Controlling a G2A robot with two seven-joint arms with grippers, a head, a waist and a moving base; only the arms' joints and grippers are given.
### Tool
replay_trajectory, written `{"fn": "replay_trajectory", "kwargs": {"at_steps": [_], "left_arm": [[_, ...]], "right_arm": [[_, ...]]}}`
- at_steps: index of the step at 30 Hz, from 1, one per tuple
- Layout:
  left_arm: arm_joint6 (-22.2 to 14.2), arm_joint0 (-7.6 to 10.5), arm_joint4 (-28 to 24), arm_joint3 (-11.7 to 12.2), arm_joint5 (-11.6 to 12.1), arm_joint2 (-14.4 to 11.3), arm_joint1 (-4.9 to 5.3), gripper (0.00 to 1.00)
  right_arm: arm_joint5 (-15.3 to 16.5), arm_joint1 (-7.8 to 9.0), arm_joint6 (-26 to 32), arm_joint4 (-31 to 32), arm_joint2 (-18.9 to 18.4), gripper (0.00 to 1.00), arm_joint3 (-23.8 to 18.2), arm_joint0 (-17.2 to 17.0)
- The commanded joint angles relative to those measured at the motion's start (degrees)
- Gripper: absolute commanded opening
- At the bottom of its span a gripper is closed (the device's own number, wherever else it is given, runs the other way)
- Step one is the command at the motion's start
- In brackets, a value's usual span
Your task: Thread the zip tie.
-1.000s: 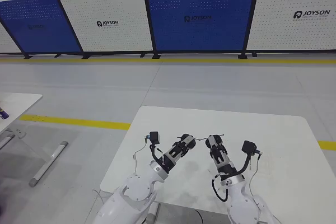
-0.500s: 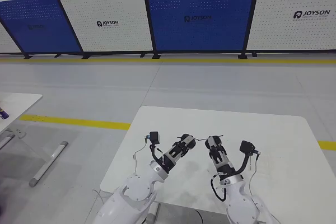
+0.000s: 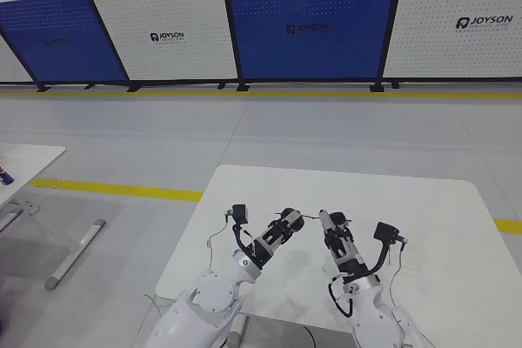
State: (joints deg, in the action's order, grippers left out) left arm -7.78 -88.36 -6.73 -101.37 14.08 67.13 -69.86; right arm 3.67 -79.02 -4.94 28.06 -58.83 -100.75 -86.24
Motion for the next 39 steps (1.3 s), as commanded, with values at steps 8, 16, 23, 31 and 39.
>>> {"fn": "replay_trajectory", "kwargs": {"at_steps": [8, 16, 23, 31, 39], "left_arm": [[0.0, 0.00, 0.0, 0.0, 0.0, 0.0, 0.00, 0.00], [0.0, 0.00, 0.0, 0.0, 0.0, 0.0, 0.00, 0.00], [0.0, 0.00, 0.0, 0.0, 0.0, 0.0, 0.00, 0.00], [-1.4, 0.07, 0.4, -0.2, 0.2, -0.3, 0.05, 0.00], [-2.9, -0.12, -0.7, -0.6, 0.3, 0.0, 0.18, 0.00]], "right_arm": [[0.1, -0.02, 0.1, 1.9, -0.1, 0.18, -0.3, -0.7], [-0.2, -0.07, 1.0, 2.9, -0.3, 0.00, 0.0, -0.3], [0.4, -0.17, 5.9, 0.1, -0.3, 0.00, 0.8, 1.2], [1.1, -0.22, 8.5, -1.7, -0.4, 0.00, 1.4, 1.9], [1.1, -0.30, 8.4, -2.0, -0.5, 0.00, 1.8, 2.2]]}}
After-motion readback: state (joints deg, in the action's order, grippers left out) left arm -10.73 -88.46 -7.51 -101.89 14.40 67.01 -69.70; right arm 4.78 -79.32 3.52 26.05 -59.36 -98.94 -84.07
